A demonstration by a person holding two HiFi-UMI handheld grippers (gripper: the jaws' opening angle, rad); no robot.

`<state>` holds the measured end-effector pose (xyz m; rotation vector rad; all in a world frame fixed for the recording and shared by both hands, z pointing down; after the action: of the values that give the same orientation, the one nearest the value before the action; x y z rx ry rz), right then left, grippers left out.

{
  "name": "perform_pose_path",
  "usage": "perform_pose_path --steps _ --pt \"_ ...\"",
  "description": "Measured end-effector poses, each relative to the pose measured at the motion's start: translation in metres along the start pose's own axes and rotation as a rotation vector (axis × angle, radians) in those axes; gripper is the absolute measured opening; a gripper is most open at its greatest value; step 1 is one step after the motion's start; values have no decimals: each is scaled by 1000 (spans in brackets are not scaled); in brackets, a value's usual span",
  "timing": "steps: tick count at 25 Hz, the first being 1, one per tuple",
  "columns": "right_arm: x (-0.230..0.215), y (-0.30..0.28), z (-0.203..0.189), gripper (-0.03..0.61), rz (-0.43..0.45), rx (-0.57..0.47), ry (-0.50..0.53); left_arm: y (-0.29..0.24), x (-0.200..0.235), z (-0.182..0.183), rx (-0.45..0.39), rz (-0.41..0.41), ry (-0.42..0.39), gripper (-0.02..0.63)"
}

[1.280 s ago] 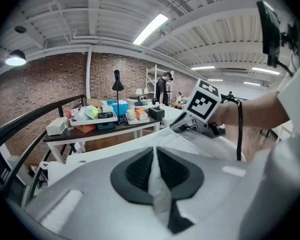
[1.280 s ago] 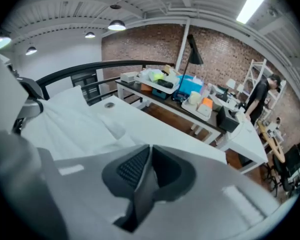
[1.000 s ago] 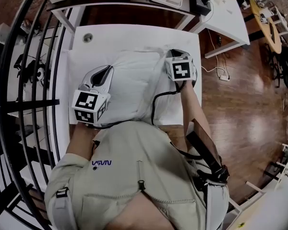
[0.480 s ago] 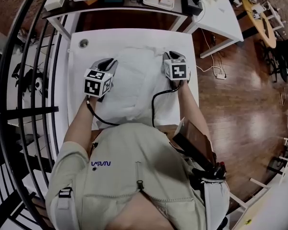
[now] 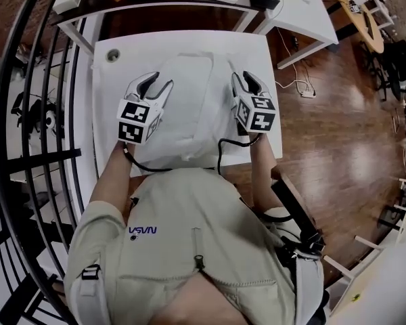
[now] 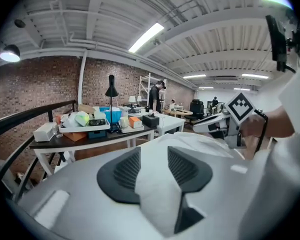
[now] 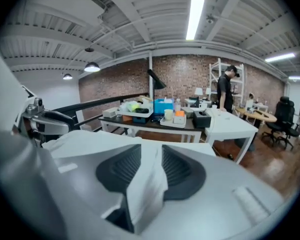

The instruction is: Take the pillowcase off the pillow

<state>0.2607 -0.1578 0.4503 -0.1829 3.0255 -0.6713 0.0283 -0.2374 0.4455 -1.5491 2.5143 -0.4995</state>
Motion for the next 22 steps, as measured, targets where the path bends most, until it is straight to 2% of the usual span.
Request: perform_pose_path --steps 1,3,6,9,12,16,19,22 --pt "5 11 -3 129 -10 -16 -14 7 -5 4 -24 -2 -3 191" --pt "12 31 -13 129 -32 -31 -46 20 -16 6 -61 -9 12 282" --pt "19 54 -31 129 -77 -28 -93 36 -31 -2 -88 -52 53 299" --pt "29 72 -43 129 -110 -32 -111 46 -47 -13 -84 -96 42 296" --pt "40 85 -54 129 -113 -26 -104 54 -59 -24 -78 -83 31 234" --pt "50 99 -68 129 -89 -35 -104 72 -70 -36 -84 0 19 26" --pt "58 109 -72 129 -57 -60 -82 80 -80 -45 -64 53 9 12" --pt "66 122 -78 129 16 -76 -67 84 -100 -55 -25 84 1 28"
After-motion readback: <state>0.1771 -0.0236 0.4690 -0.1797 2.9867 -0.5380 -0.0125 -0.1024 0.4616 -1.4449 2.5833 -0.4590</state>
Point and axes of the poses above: the fingertips, and each gripper's own axes: y backward along the fingers, x to its left, z out of its top, the point moved 4 cm from there along y, backward along the fingers, and after that the axes turned 2 degrees about -x, right-handed, at the moved point
